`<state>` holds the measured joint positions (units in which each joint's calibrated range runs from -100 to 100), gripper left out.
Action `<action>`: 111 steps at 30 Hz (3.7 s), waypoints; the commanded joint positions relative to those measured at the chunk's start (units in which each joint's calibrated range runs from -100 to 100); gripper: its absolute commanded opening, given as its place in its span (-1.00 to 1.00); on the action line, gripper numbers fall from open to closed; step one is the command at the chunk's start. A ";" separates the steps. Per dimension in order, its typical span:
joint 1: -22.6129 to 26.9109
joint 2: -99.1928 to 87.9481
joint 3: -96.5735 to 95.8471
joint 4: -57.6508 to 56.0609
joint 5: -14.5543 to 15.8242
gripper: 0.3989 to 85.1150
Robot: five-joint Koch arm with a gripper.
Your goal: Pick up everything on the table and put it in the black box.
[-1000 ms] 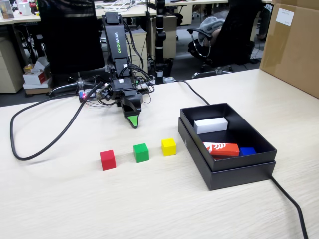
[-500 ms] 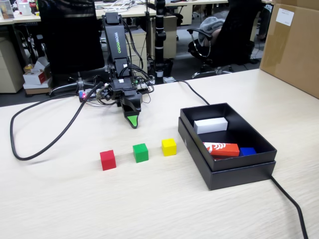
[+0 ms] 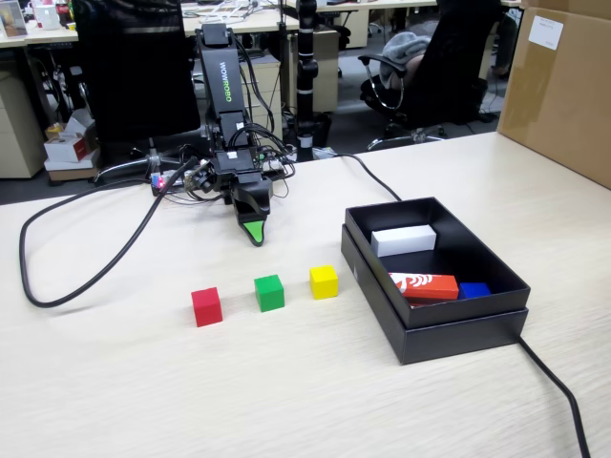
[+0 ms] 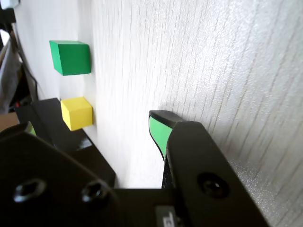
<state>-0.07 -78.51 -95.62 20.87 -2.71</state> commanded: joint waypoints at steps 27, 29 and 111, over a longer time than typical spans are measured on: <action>-5.52 -8.18 55.64 -70.67 4.35 0.06; -7.18 -2.67 62.80 -74.39 4.25 0.02; 0.44 37.83 108.86 -86.66 0.10 -0.99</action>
<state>-1.29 -35.02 7.90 -65.70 -3.93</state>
